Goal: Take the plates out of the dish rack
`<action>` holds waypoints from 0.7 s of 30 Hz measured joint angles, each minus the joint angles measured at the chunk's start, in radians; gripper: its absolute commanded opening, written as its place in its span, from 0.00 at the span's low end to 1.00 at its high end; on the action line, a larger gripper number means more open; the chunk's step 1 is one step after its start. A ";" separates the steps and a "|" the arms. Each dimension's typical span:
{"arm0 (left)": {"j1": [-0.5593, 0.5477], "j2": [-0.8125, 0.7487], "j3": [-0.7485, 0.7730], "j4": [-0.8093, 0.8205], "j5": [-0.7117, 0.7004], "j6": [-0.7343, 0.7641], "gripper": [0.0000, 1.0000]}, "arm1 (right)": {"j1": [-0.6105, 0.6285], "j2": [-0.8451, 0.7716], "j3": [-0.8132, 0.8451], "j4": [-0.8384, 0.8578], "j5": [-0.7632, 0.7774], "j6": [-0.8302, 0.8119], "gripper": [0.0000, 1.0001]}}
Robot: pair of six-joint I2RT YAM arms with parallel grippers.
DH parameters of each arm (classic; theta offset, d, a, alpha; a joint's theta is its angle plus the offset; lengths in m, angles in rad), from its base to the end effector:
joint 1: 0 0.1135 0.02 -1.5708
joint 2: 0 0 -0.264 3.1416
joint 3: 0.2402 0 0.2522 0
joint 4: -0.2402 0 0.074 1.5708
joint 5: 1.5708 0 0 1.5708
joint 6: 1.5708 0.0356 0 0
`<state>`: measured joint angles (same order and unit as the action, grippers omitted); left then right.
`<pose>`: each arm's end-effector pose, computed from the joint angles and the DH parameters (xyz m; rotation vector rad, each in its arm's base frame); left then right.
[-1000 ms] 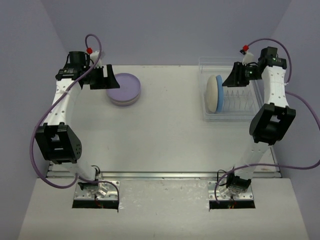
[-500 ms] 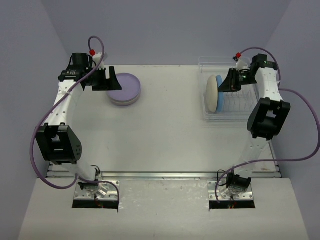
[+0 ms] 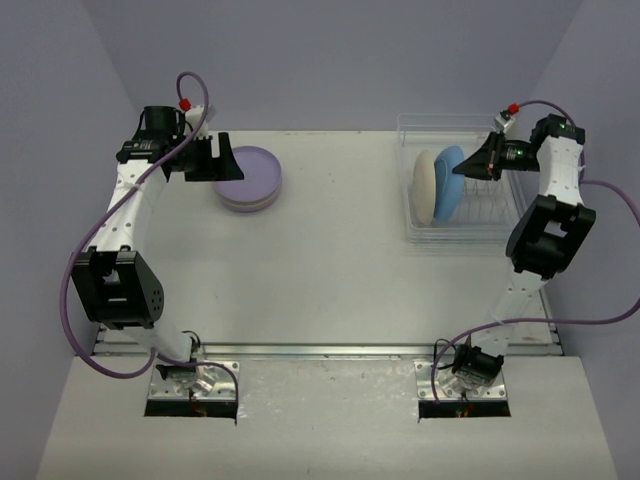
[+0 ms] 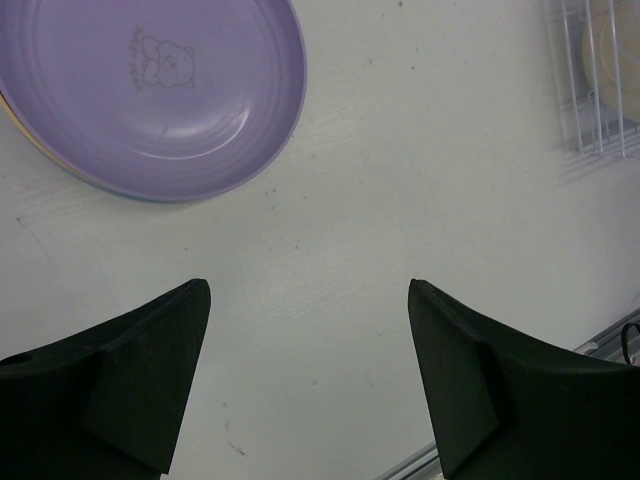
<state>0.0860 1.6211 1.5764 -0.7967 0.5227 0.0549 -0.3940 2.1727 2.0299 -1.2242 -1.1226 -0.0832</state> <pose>0.3508 0.0124 0.3480 0.2013 2.3292 -0.5580 0.4173 -0.1387 0.2681 0.2138 2.3382 1.3749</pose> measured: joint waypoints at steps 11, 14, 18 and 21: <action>0.000 0.000 0.000 0.001 -0.002 -0.012 1.00 | -0.006 -0.038 0.055 -0.062 -0.110 -0.022 0.00; 0.000 0.000 0.000 0.003 -0.009 -0.011 1.00 | -0.009 -0.088 0.072 -0.063 -0.110 -0.022 0.00; 0.000 0.000 0.000 0.008 -0.012 -0.015 1.00 | -0.010 -0.184 0.112 -0.064 -0.083 -0.022 0.00; 0.000 0.000 0.003 0.008 -0.012 -0.019 1.00 | -0.008 -0.260 0.174 -0.063 -0.052 -0.038 0.00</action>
<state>0.0860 1.6211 1.5796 -0.7885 0.5107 0.0359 -0.4023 1.9126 2.2040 -1.2873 -1.1742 -0.1214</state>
